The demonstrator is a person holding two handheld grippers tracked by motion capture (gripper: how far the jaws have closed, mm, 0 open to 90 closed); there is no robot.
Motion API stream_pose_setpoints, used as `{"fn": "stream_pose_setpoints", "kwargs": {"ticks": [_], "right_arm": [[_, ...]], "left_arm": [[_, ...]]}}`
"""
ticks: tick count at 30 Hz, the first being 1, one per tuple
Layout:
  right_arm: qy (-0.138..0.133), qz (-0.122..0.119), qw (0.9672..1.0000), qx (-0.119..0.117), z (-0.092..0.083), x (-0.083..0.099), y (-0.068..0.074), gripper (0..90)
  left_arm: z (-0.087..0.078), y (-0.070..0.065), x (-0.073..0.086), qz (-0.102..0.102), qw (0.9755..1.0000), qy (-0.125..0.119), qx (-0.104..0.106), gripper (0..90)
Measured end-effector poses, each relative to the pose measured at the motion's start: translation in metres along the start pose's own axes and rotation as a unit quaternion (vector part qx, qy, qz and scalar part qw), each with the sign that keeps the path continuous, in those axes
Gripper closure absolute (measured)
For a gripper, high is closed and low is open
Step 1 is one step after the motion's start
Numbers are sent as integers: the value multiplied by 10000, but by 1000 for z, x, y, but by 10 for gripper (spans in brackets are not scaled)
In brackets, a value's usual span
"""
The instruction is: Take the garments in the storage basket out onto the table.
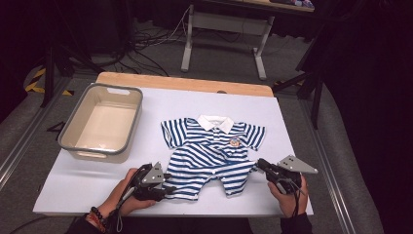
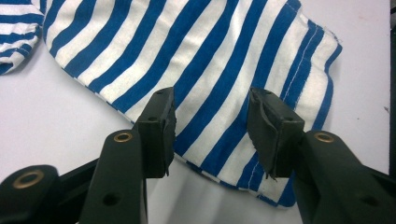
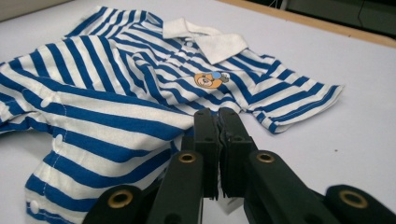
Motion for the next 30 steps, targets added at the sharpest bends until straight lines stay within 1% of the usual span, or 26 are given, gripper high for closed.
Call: {"fn": "stream_pose_setpoints", "kwargs": {"ticks": [2, 4, 8, 9, 11, 12, 13, 14, 15, 18, 19, 21, 22, 23, 24, 26, 27, 28, 29, 30], "right_arm": [[113, -3, 9999, -30, 9, 2, 1, 859], [237, -52, 9997, -7, 23, 3, 2, 846], [376, -110, 9992, -25, 44, 3, 2, 822], [423, -151, 9990, 2, 50, 3, 2, 817], [454, -135, 9989, 38, 57, 1, 1, 791], [453, -146, 9988, 74, 60, 0, 0, 757], [453, -146, 9988, 74, 60, 0, 0, 757], [437, -141, 9987, 219, 63, -1, -3, 729], [418, -125, 9986, 282, 66, -3, -5, 687], [351, -155, 9987, 348, 61, -3, -5, 609], [308, -149, 9987, 372, 59, -4, -6, 589], [154, -127, 9993, 330, 47, -5, -6, 584], [121, -128, 9992, 359, 42, -5, -6, 590], [62, -133, 9992, 360, 34, -4, -6, 626], [62, -133, 9992, 360, 34, -4, -6, 626], [-29, -85, 9999, 133, 21, -1, -2, 664], [51, -33, 10000, -37, 18, 3, 3, 688], [184, -72, 9995, -226, 19, 7, 9, 687], [341, -198, 9988, -284, 21, 11, 15, 684], [463, -300, 9981, -260, 23, 14, 18, 675]], "left_arm": [[0, 0, 0, -23, 10000, 1, 6, 527], [0, 0, 0, -34, 10000, 6, -3, 521], [1, 0, 0, -28, 10000, -5, -2, 514], [1, 0, 0, -41, 10000, -4, 3, 513], [1, 0, 0, -68, 10000, -12, 14, 510], [1, 1, 0, -66, 10000, -4, 16, 509], [1, 1, 0, -66, 10000, -4, 16, 507], [1, 1, 0, -69, 10000, -6, 11, 507], [1, 0, 0, -78, 10000, -5, 6, 504], [1, 0, 0, -60, 10000, -9, 2, 504], [0, 0, 0, -79, 10000, 23, -28, 503], [1, 0, 0, -28, 10000, -7, -34, 503], [1, 0, 0, -37, 10000, 5, -44, 503], [1, 0, 0, -33, 10000, -4, -36, 503], [1, 0, 0, -33, 10000, -4, -36, 503], [1, 0, 0, -52, 10000, 9, -23, 503], [1, 0, 0, -60, 10000, 1, -11, 503], [1, 0, 0, -66, 10000, -7, -5, 503], [1, 0, 0, -68, 10000, -5, -6, 502], [1, 0, 0, -69, 10000, 1, -4, 502]]}}
Point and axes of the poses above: each handheld gripper's, and its own axes: z roughly forward along the jaws, x roughly out of its underside, y roughly to its left, the point moved 7 cm from there along z, roughly forward along the jaws, and after that the axes turned 1 degree about y, right-handed, at the moved point
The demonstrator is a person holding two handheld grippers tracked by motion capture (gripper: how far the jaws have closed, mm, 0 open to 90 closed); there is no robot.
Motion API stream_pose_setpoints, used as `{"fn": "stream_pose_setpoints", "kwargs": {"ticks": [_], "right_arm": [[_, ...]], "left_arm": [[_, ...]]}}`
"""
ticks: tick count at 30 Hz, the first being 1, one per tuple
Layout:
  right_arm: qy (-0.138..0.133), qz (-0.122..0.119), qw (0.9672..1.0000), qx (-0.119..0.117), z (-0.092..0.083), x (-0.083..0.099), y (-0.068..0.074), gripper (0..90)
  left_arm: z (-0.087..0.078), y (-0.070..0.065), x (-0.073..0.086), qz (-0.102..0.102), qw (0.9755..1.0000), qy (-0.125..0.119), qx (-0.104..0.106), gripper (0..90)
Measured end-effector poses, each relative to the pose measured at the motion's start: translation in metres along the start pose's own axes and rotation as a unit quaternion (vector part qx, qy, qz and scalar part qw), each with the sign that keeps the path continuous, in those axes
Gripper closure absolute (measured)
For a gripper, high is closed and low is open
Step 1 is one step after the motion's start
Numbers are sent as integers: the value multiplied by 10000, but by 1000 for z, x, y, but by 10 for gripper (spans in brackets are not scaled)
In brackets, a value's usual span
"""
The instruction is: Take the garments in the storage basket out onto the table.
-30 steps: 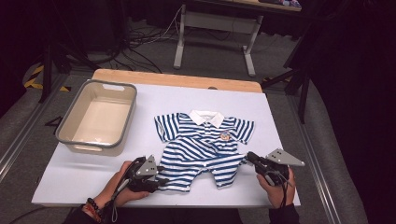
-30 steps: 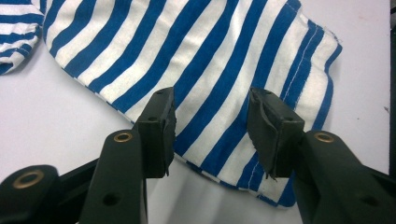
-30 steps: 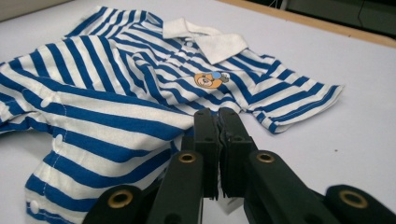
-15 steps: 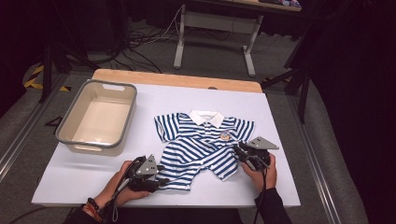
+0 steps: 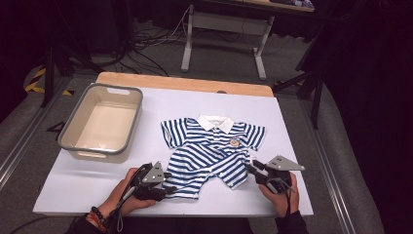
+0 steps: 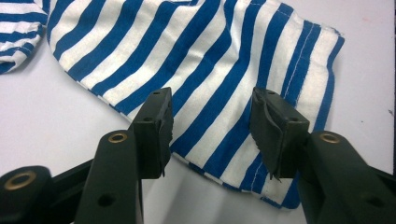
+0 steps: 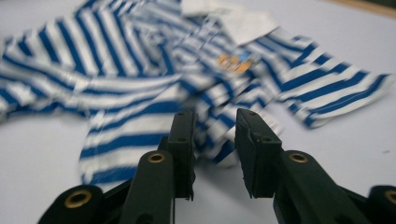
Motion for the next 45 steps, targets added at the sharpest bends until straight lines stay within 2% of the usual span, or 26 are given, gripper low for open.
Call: {"fn": "stream_pose_setpoints", "kwargs": {"ticks": [2, 4, 6, 9, 12, 19, 25, 28, 29, 33, 34, 35, 37, 38, 39, 40, 41, 45], "right_arm": [[268, -125, 9996, -44, 5, 7, 8, 629], [395, -1, 9988, -275, 11, 13, 16, 599], [507, -42, 9981, -353, 15, 16, 21, 586], [545, -139, 9975, -419, 21, 16, 27, 554], [463, -127, 9982, -370, 22, 12, 25, 531], [364, 96, 9992, -137, 19, 13, 7, 650], [420, 192, 9986, -248, 31, 12, 6, 603], [437, 220, 9985, -258, 37, 9, 6, 659], [440, 216, 9984, -283, 38, 9, 6, 711], [431, 170, 9984, -334, 30, 10, 7, 841], [429, 182, 9983, -360, 26, 11, 6, 856], [416, 186, 9984, -349, 19, 13, 6, 870], [423, 154, 9984, -345, 9, 16, 6, 900], [414, 156, 9984, -350, 5, 17, 6, 900], [403, 170, 9983, -373, -2, 18, 6, 900], [403, 170, 9983, -373, -2, 18, 6, 900], [330, 215, 9982, -444, -17, 21, 7, 900], [283, 308, 9984, -377, -23, 26, 4, 871]], "left_arm": [[0, 0, 0, 1, 10000, 1, -5, 502], [0, 0, 0, 10, 10000, 4, -9, 503], [0, 0, 0, 1, 10000, -10, 10, 502], [0, 0, 0, -5, 10000, -6, 4, 502], [0, 0, 0, 11, 10000, -7, -5, 502], [0, 0, 0, -8, 10000, -7, 5, 502], [0, 0, 0, -8, 10000, -4, 7, 501], [0, 1, 0, -11, 10000, 4, 11, 501], [0, 1, 0, -8, 10000, 3, 4, 501], [0, 0, 0, 11, 10000, -5, 10, 511], [0, 0, 0, 6, 10000, 19, 1, 514], [-1, -1, 0, 102, 9999, 12, 40, 535], [-1, -2, 0, 87, 9999, 27, 62, 576], [-1, -3, 0, 121, 9999, 14, 115, 595], [-1, -3, 0, 121, 9999, 14, 115, 650], [-1, -6, -1, 119, 9998, 11, 182, 650], [-1, -7, -1, 145, 9997, 25, 187, 736], [0, -9, -3, 172, 9994, 70, 283, 800]]}}
Point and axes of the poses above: each handheld gripper's, and its own axes: z roughly forward along the jaws, x roughly out of its underside, y roughly to its left, the point moved 7 cm from there along z, roughly forward along the jaws, and after that the axes turned 1 degree about y, right-handed, at the moved point
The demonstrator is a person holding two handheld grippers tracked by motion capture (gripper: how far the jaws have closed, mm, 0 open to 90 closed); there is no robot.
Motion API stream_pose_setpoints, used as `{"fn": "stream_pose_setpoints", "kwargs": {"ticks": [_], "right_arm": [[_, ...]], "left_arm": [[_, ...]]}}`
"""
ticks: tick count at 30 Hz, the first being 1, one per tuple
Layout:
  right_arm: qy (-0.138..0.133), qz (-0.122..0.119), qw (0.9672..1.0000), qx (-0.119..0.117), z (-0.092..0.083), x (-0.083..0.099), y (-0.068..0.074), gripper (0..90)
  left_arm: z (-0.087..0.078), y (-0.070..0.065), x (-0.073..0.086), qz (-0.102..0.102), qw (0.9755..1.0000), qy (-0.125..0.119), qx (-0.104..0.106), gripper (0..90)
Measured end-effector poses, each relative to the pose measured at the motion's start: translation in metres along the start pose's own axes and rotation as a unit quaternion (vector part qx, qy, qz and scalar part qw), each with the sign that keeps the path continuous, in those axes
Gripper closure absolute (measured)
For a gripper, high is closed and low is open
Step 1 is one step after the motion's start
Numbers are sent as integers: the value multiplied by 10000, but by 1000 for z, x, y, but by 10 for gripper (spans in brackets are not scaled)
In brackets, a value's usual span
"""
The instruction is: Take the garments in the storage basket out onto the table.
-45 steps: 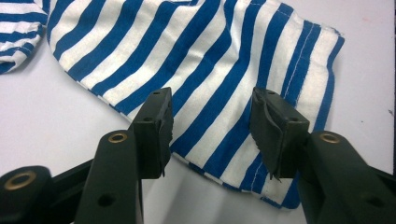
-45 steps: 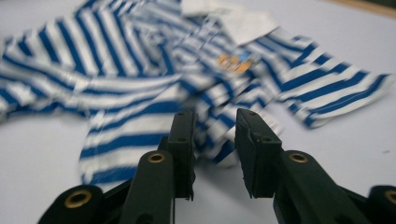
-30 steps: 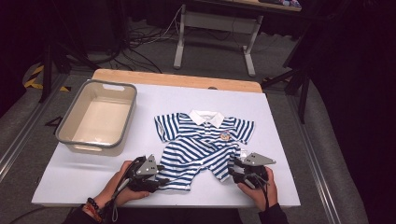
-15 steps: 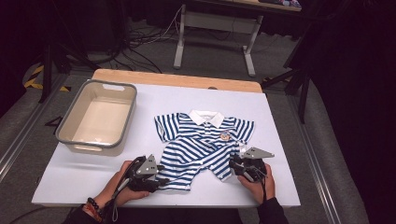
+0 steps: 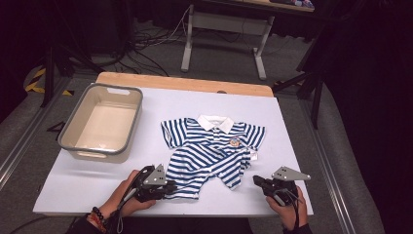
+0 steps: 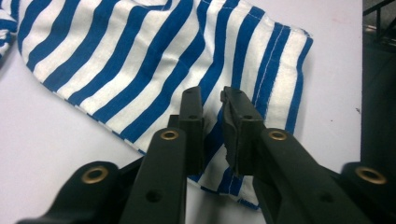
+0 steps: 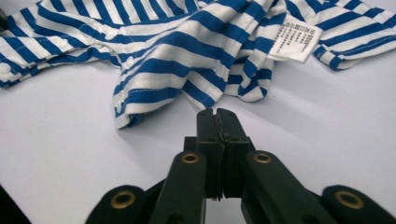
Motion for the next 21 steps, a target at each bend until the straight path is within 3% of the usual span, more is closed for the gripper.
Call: {"fn": "stream_pose_setpoints", "kwargs": {"ticks": [4, 7, 11, 14, 17, 19, 21], "right_arm": [[-34, -57, 10000, -27, 15, -7, 2, 786], [72, -108, 9999, 25, 30, -10, 1, 702], [145, -47, 9999, 44, 41, -13, -2, 639], [183, 169, 9997, 45, 50, -14, -8, 560], [140, 271, 9995, -19, 54, -17, -10, 650], [118, 226, 9995, -160, 55, -18, -6, 788], [150, 116, 9997, -169, 55, -17, -1, 840]], "left_arm": [[2, -2, -2, 111, 9999, 22, 55, 879], [2, -1, -2, 108, 9999, 36, 95, 889], [2, -1, -2, 103, 9999, 27, 120, 894], [2, -1, -2, 125, 9998, 54, 112, 895], [2, 0, -3, 167, 9998, 49, 141, 898], [2, -1, -3, 188, 9997, 53, 152, 898], [1, -1, -3, 193, 9997, 103, 92, 899]]}}
Point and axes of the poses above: each handheld gripper's, and its own axes: z roughly forward along the jaws, x roughly out of its underside, y roughly to its left, the point moved 7 cm from there along z, roughly forward along the jaws, and after that the axes turned 1 degree about y, right-handed, at the moved point
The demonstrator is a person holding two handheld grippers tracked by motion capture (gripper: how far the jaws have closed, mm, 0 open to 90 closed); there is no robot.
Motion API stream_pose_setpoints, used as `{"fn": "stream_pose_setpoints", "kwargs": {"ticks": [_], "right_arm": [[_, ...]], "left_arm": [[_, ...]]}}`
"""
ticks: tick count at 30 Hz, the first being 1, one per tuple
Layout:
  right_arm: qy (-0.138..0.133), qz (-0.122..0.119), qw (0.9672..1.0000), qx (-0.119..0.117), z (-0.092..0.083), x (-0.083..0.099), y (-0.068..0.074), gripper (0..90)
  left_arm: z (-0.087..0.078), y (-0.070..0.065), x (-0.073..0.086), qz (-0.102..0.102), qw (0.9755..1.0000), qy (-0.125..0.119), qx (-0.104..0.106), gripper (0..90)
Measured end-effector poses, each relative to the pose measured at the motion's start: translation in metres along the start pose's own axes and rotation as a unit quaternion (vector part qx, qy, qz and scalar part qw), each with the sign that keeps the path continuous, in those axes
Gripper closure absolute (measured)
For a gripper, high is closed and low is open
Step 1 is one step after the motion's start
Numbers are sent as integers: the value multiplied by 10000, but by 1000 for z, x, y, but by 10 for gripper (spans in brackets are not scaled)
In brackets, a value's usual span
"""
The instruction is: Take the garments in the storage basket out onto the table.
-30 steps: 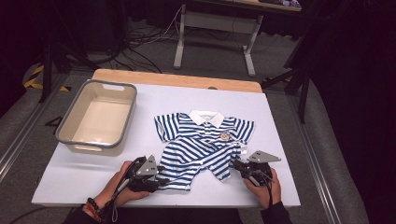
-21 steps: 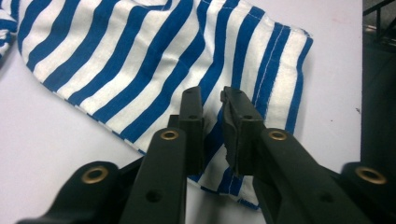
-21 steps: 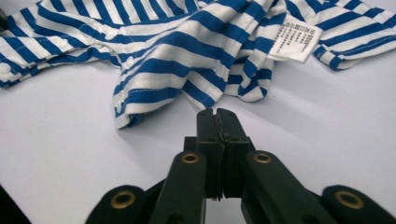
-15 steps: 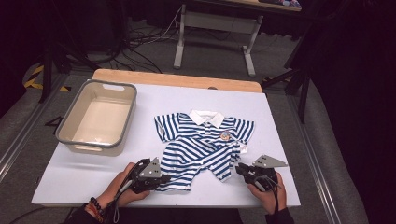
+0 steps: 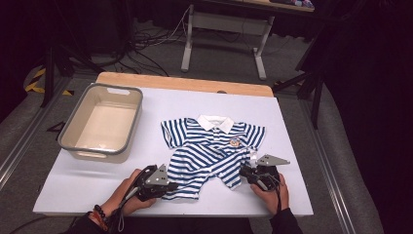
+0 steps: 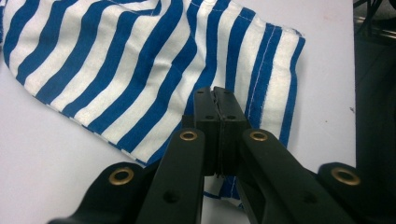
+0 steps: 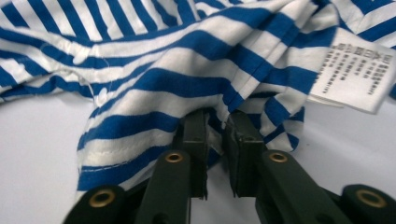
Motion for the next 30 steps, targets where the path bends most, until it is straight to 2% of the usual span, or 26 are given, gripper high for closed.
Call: {"fn": "stream_pose_setpoints", "kwargs": {"ticks": [1, 5, 8, 10, 11, 12, 16, 17, 19, 22, 24, 26, 27, 29, 30], "right_arm": [[-4, -36, 10000, -28, -2, 0, 1, 888], [-54, -4, 10000, -84, -12, 0, 3, 897], [-54, -132, 9999, 49, -32, 7, 5, 898], [-76, -119, 9999, 79, -46, 14, 5, 898], [-147, 5, 9999, 80, -61, 19, 3, 899], [-147, 5, 9999, 80, -61, 19, 3, 899], [-232, 129, 9996, 6, -91, 33, 5, 899], [-206, 142, 9997, -32, -96, 37, 6, 899], [-193, 177, 9996, -77, -104, 42, 9, 898], [-175, 104, 9998, -32, -113, 46, 13, 895], [-174, 120, 9998, -63, -116, 47, 16, 871], [-198, 85, 9998, 4, -118, 46, 18, 798], [-190, 52, 9998, 15, -118, 46, 19, 777], [-232, -1, 9997, 123, -118, 43, 18, 678], [-284, -29, 9995, 142, -118, 40, 18, 665]], "left_arm": [[0, 0, -1, 42, 10000, -26, 3, 899], [0, 0, 0, 28, 10000, -8, 7, 899], [-2, -2, 0, 103, 9999, 16, 13, 898], [-3, -4, -1, 104, 9999, 11, 20, 899], [-3, -4, -2, 124, 9999, -3, 10, 899], [-4, -5, -2, 129, 9999, 8, -1, 899], [-10, -11, -8, 168, 9997, -163, 85, 899], [-11, -11, -8, 196, 9997, -154, 51, 899], [-14, -16, -10, 175, 9995, -258, 112, 899], [-19, -24, -12, 183, 9991, -333, 165, 898], [-23, -28, -14, 238, 9989, -379, 167, 897], [-25, -30, -15, 260, 9986, -441, 144, 894], [-27, -30, -15, 237, 9986, -464, 135, 885], [-30, -28, -17, 140, 9984, -548, 81, 810], [-31, -27, -17, 146, 9982, -573, 28, 817]]}}
Point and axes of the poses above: each handheld gripper's, and its own axes: z roughly forward along the jaws, x roughly out of its underside, y roughly to its left, the point moved 7 cm from there along z, roughly forward along the jaws, and after that the axes turned 1 degree about y, right-handed, at the moved point
